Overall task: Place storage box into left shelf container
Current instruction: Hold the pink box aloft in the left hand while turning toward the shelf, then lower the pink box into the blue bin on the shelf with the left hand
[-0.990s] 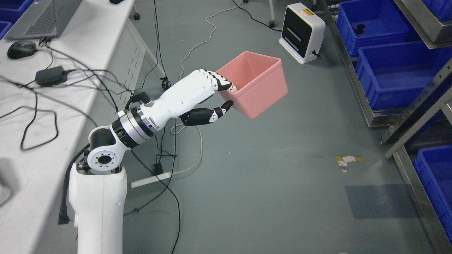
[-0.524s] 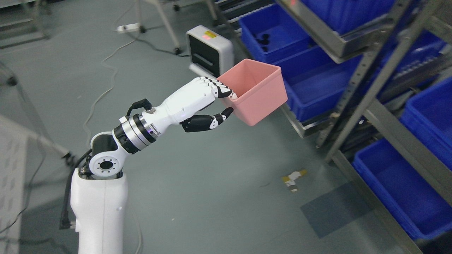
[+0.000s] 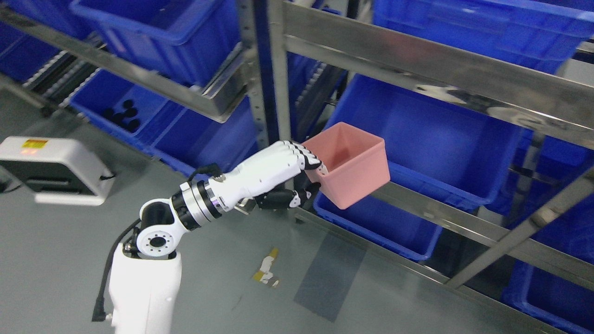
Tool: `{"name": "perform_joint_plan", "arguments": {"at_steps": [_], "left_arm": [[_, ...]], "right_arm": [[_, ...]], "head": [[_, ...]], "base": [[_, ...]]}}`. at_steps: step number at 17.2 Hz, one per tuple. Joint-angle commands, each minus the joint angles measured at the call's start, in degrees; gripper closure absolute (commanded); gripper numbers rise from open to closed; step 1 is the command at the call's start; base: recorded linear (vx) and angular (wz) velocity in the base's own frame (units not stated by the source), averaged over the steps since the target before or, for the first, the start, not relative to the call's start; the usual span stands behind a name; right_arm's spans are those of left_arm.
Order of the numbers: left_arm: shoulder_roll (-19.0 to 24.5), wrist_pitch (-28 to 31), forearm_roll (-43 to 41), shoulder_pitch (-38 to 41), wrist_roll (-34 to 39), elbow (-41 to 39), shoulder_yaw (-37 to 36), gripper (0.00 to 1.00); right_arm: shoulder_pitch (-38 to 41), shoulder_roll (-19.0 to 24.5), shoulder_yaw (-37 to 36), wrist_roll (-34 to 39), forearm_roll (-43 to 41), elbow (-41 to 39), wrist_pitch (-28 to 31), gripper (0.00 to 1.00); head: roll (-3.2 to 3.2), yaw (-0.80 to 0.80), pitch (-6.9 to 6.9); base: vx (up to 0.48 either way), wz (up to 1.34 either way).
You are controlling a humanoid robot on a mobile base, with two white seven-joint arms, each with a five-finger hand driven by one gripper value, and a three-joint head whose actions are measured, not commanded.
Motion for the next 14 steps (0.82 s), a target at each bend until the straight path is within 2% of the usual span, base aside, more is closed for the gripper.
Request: {"name": "perform_joint_plan", "arguments": {"at_steps": [1, 6, 12, 14], "left_arm": [[1.0, -0.7, 0.9, 6.0, -0.3, 0.4, -11.3, 0.97], [1.0, -0.5, -2.1, 5.3, -0.1, 1.8, -10.9, 0.97], [1.0, -0.6, -13.9, 3.1, 0.6, 9.1, -1.7, 0.97], [1.0, -0.5, -14.9, 2.6, 1.4, 11.8, 1.4, 0.97]], "right_arm": [[0.4, -1.0, 0.0, 0.0, -0.2, -1.0, 0.0, 0.0], [0.4, -1.0, 0.0, 0.0, -0.2, -1.0, 0.0, 0.0], [0.4, -1.0, 0.0, 0.0, -0.2, -1.0, 0.0, 0.0], [0.4, -1.0, 0.0, 0.0, -0.2, -1.0, 0.0, 0.0]], "head": [[0.0, 0.0, 0.0], [0.0, 0.0, 0.0], [0.0, 0.0, -0.02], [0.0, 0.0, -0.02]], "base": [[0.255, -0.97], [0.207, -0.64], [0.123, -0.42], [0.075, -0.25]]}}
